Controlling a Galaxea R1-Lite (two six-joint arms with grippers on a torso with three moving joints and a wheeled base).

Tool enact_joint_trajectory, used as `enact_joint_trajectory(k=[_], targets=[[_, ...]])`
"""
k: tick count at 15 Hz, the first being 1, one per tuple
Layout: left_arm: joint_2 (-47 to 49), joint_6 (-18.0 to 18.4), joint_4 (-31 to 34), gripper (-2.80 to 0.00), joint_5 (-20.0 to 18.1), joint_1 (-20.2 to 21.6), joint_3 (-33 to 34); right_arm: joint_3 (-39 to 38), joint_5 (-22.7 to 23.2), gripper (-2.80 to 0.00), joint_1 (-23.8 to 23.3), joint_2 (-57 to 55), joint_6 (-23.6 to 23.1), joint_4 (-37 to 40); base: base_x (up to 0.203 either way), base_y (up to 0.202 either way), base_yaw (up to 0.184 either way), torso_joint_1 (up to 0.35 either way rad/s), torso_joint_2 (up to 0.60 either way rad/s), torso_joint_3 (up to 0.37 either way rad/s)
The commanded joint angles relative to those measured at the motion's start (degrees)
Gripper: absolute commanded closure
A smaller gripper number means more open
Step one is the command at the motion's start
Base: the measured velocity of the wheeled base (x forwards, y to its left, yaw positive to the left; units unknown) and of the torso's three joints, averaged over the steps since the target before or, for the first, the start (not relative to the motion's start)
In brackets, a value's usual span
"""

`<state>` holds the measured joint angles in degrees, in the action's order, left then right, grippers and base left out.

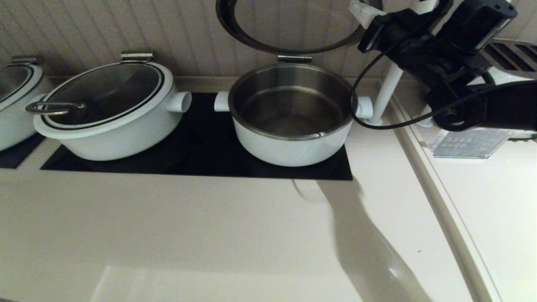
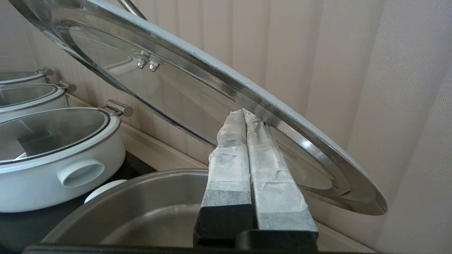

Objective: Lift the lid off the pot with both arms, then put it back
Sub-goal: Open the pot lid completely

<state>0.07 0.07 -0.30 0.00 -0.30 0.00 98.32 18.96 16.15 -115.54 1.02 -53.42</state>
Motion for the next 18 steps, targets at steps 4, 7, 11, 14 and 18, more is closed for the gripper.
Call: enact_joint_trajectory(k=[4, 7, 11, 14, 18], targets=[[0.0, 0.0, 0.0, 0.00, 0.0, 0.0, 0.0, 0.1, 0.2, 0.00, 0.1, -0.1, 0.0, -0.1, 0.000, 0.000, 0.000, 0.000, 0.00, 0.000], [-0.1, 0.0, -0.1, 0.00, 0.0, 0.0, 0.0, -0.7, 0.0, 0.00, 0.0, 0.2, 0.0, 0.2, 0.000, 0.000, 0.000, 0.000, 0.00, 0.000], [-0.1, 0.0, 0.0, 0.00, 0.0, 0.0, 0.0, -3.4, 0.0, 0.00, 0.0, 0.8, -0.1, 0.1, 0.000, 0.000, 0.000, 0.000, 0.00, 0.000], [-0.1, 0.0, -0.1, 0.00, 0.0, 0.0, 0.0, -6.6, -0.1, 0.00, 0.0, 1.6, -0.2, 0.0, 0.000, 0.000, 0.000, 0.000, 0.00, 0.000], [0.0, 0.0, 0.0, 0.00, 0.0, 0.0, 0.0, -10.6, -0.1, 0.00, -0.1, 3.2, -0.2, 0.1, 0.000, 0.000, 0.000, 0.000, 0.00, 0.000]])
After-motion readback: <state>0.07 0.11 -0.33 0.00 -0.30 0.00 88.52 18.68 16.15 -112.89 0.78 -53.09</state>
